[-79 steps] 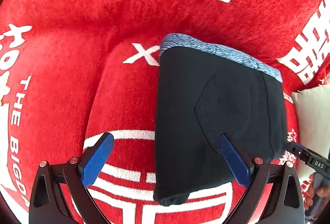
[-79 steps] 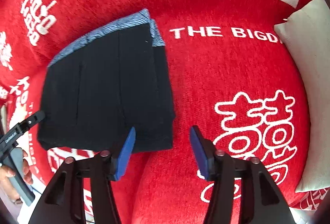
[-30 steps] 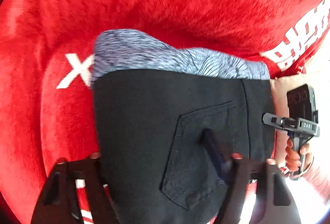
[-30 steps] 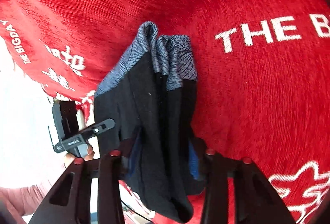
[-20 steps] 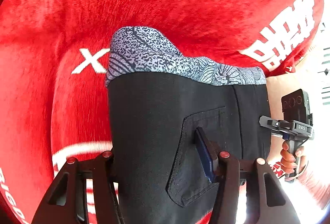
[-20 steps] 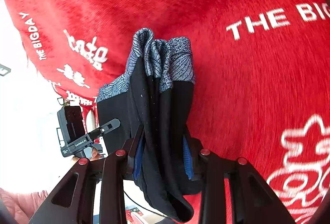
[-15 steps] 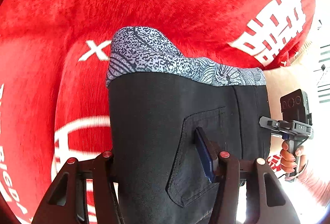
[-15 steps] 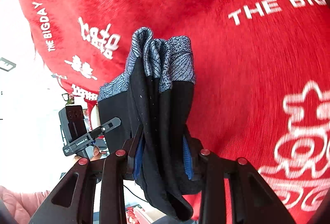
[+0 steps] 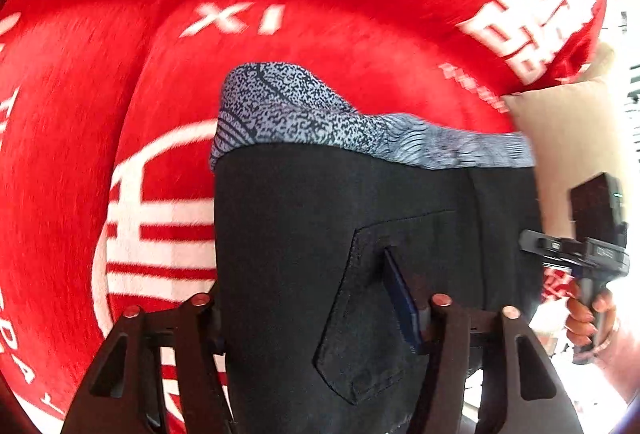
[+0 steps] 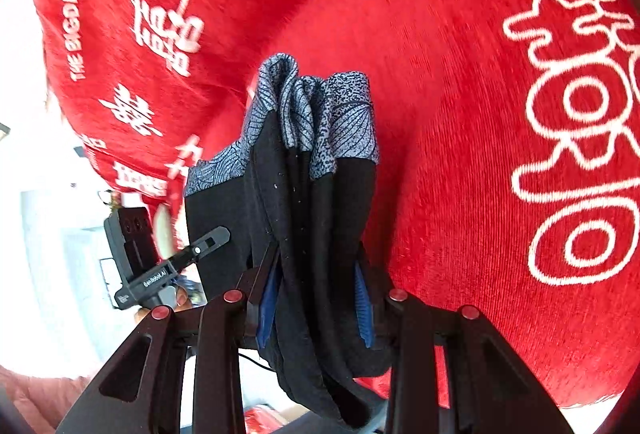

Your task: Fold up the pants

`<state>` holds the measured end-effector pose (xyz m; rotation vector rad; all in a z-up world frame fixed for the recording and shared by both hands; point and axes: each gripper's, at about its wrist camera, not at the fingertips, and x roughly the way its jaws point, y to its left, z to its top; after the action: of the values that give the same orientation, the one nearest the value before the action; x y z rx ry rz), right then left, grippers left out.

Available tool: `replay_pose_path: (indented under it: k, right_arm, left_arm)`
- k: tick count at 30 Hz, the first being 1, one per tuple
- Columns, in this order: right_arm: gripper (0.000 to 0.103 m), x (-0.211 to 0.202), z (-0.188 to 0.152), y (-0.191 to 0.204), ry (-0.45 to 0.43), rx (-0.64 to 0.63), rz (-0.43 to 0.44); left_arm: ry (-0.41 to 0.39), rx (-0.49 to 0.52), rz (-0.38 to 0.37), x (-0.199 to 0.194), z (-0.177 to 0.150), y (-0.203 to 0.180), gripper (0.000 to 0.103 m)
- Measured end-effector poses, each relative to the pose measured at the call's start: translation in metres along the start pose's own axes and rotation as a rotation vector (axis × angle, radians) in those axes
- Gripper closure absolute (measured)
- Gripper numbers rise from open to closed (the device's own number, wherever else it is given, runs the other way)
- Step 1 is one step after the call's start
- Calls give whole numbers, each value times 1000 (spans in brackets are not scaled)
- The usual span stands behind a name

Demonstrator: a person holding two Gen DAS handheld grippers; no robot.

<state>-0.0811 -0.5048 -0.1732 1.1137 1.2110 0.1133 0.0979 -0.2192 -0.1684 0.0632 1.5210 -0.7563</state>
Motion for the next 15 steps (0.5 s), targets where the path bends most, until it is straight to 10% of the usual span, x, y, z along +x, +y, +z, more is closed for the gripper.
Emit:
replay_pose_path:
  k: [2,15]
  right_arm:
    - [63,8,-3,2,-1,-34,-61]
    - [45,-19,-23,19,-115,9,-401]
  left_arm:
    - [-48,-12,49,0,-4,8,17]
    - [-185,-14,234,-65,-19,7,13]
